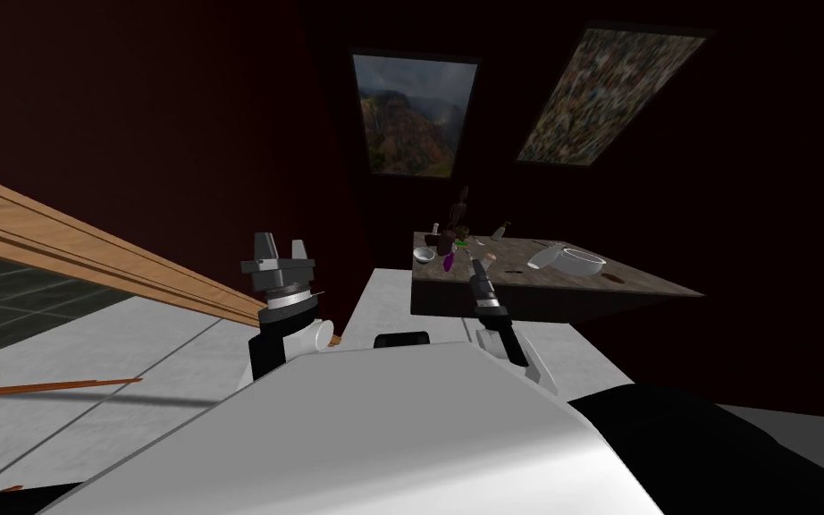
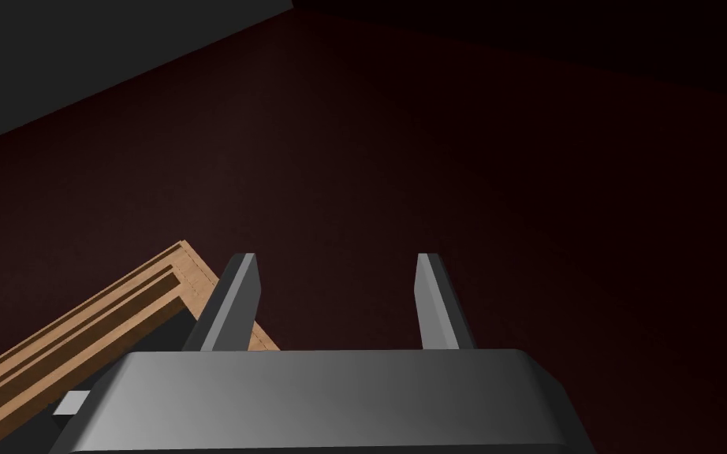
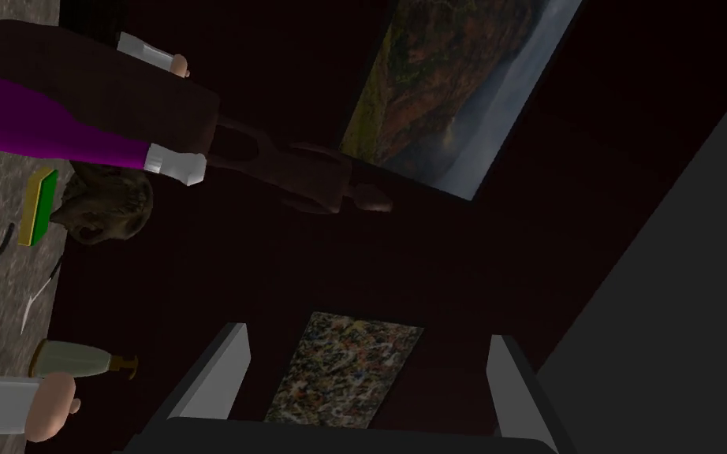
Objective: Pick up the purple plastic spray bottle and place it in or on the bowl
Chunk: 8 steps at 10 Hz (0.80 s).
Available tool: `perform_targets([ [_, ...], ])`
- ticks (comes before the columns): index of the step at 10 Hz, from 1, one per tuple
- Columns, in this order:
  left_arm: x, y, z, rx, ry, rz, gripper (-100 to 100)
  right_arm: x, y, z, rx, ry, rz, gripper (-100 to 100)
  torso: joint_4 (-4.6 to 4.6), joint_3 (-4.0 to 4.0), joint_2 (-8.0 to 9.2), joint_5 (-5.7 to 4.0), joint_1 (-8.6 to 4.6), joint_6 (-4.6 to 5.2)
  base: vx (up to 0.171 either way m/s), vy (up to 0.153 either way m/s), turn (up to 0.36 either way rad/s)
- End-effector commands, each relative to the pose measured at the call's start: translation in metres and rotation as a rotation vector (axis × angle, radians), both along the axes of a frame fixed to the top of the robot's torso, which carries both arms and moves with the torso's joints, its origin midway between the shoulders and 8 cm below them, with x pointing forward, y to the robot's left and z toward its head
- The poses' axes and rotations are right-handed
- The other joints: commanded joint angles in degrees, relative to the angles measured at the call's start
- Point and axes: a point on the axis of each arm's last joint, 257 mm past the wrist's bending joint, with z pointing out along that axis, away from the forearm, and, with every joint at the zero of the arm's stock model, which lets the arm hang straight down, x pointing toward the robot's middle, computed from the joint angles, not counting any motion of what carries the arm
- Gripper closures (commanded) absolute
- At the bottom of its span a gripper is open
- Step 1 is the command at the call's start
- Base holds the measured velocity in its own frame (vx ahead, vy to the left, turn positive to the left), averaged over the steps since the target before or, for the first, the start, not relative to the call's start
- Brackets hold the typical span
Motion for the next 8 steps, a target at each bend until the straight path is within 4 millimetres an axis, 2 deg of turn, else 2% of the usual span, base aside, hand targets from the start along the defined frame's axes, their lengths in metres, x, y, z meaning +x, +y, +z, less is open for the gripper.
perform_targets([
  [1, 0.0, 0.0, 0.0, 0.0, 0.0, 0.0, 0, 0.003, -0.009, -0.019, -0.059, 0.056, -0.026, -100, 0.0, 0.0, 0.0, 0.0, 0.0, 0.0, -0.012, 0.111, -0.018],
  [4, 0.0, 0.0, 0.0, 0.0, 0.0, 0.0, 0, 0.007, -0.026, -0.049, -0.17, 0.152, -0.06, -100, -0.02, -0.07, -0.11, -0.02, -0.13, -0.01, 0.009, 0.08, -0.004],
  [8, 0.0, 0.0, 0.0, 0.0, 0.0, 0.0, 0, 0.012, -0.051, -0.09, -0.348, 0.285, -0.095, -100, -0.07, -0.19, -0.33, -0.05, -0.25, -0.01, 0.057, 0.056, 0.018],
])
